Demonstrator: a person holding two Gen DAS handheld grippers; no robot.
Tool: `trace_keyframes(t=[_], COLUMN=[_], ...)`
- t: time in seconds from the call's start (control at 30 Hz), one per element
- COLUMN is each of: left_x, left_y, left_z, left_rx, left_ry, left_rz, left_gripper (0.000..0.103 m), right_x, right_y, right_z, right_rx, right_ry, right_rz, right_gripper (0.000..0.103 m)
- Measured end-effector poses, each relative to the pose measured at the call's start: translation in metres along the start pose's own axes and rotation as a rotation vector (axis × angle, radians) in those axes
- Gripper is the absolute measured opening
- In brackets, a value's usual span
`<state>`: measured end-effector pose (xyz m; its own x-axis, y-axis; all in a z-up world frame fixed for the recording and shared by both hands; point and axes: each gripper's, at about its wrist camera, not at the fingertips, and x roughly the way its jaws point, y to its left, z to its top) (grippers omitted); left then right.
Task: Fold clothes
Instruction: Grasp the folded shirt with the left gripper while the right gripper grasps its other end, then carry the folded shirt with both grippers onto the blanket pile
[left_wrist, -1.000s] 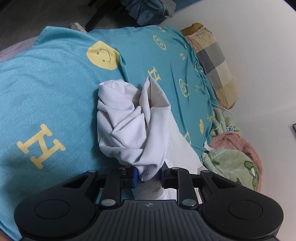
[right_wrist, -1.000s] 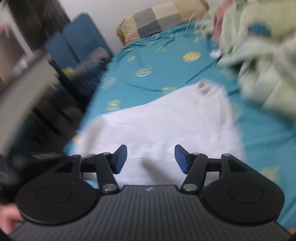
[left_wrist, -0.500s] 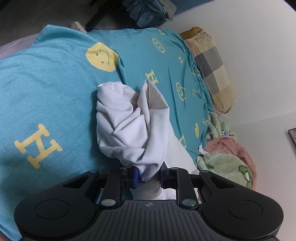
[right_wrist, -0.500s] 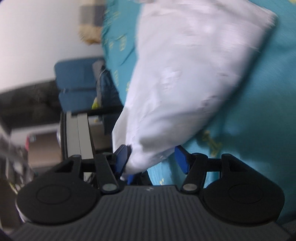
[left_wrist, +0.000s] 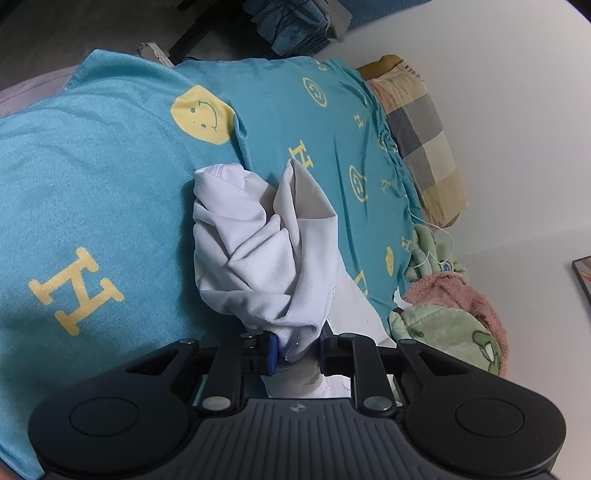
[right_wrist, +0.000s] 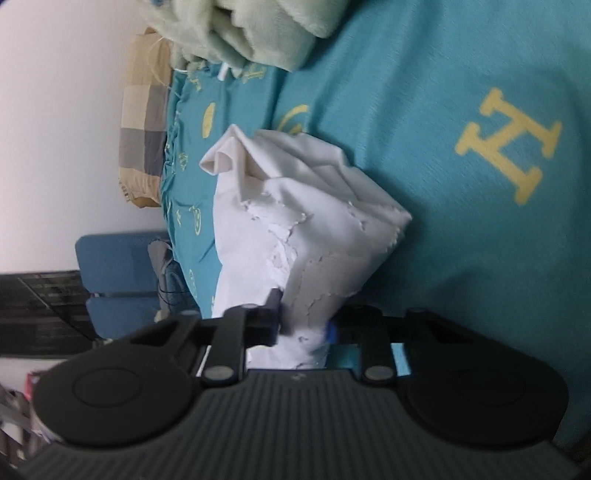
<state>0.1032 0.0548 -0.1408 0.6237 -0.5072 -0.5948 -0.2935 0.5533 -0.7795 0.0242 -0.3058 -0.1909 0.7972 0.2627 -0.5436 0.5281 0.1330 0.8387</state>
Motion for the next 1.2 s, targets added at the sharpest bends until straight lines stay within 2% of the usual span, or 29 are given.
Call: trace_keyframes(t=[0.17, 0.3, 0.4, 0.53, 0.73, 0.83, 0.93, 1.0, 1.1, 1.2], left_x=[-0.009, -0.014, -0.004, 0.027, 0.087, 0.122, 0.164, 0.193, 0.229, 0.238], left_y=[-0.020, -0.069, -0.130, -0.237, -0.398, -0.456, -0.485, -0.491, -0.469, -0.433], left_z=[0.007, 0.014, 0.015, 0.006, -0.031, -0.059, -0.095, -0.120, -0.152, -0.174], left_rx=[0.005, 0.020, 0.049, 0.130, 0.218, 0.255, 0.296, 0.338, 0.388, 0.478], left_ry=[0.032, 0.067, 0.099, 0.128, 0.194, 0.214, 0.244, 0.263, 0.324, 0.382], left_rz=[-0.038, -0.084, -0.116, -0.185, -0.351, -0.435, -0.473, -0.464, -0.409, -0.358], left_gripper=[0.020, 0.020, 0.019, 0.019, 0.019, 0.019, 0.019, 0.020, 0.020, 0.020], right_x=[-0.021, -0.047, -0.070, -0.112, -0.185, -0.217, -0.237, -0.240, -0.239, -0.232], right_y=[0.032, 0.069, 0.103, 0.156, 0.236, 0.265, 0.265, 0.253, 0.214, 0.173], right_z=[-0.003, 0.024, 0.056, 0.121, 0.231, 0.278, 0.310, 0.326, 0.330, 0.326], right_rx=[-0.113, -0.124, -0.148, -0.197, -0.314, -0.383, -0.445, -0.468, -0.485, -0.491], right_ry=[-0.072, -0.109, -0.151, -0.222, -0.384, -0.474, -0.546, -0.571, -0.540, -0.470], right_rz=[0.054, 0.114, 0.158, 0.211, 0.260, 0.258, 0.202, 0.145, 0.034, -0.078], right_gripper=[0.017, 0.017, 0.017, 0.017, 0.017, 0.017, 0.017, 0.017, 0.017, 0.017])
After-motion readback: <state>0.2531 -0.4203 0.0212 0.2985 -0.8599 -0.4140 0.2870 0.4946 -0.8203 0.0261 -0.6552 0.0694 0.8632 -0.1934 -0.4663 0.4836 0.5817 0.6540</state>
